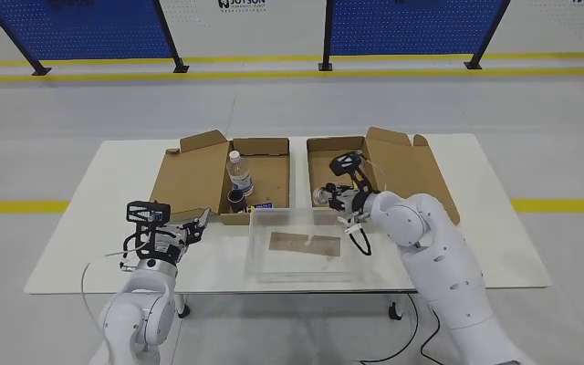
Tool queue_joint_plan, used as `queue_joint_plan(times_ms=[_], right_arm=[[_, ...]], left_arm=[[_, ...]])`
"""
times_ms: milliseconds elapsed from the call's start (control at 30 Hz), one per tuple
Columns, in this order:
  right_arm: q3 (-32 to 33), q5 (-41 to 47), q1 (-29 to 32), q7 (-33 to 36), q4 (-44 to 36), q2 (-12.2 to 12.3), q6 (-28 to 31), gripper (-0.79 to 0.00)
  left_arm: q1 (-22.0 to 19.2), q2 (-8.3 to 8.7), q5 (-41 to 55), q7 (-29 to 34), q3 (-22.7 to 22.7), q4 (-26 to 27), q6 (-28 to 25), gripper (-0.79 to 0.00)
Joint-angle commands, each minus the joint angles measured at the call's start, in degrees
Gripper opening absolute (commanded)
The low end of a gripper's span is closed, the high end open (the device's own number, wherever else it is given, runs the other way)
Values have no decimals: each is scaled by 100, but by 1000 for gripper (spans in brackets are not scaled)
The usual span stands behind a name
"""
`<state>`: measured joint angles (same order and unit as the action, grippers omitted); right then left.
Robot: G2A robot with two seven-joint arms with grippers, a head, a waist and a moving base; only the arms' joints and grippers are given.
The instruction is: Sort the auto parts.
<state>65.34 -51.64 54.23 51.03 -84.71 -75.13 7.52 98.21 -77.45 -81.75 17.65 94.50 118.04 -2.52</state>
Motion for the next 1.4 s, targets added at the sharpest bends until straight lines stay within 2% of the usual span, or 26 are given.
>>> queue_joint_plan(times_ms=[0,100,267,700,967,1367], right_arm=[[-48,-498,-147,74,48,2,-374,-785],[-154,-814,-399,131,357,-27,-731,-785],[-337,-919,-915,129,1310,-114,-1005,-785],[-966,-598,-1727,-45,3534,-439,-951,-785],[-1248,-361,-2024,-248,4413,-652,-824,-785],[-1406,-233,-2306,-454,5098,-837,-671,-770]], left_arm=[[0,0,0,0,0,0,0,0],[0,0,0,0,0,0,0,0],[0,0,0,0,0,0,0,0],[0,0,0,0,0,0,0,0],[0,0,0,0,0,0,0,0],[0,0,0,0,0,0,0,0]])
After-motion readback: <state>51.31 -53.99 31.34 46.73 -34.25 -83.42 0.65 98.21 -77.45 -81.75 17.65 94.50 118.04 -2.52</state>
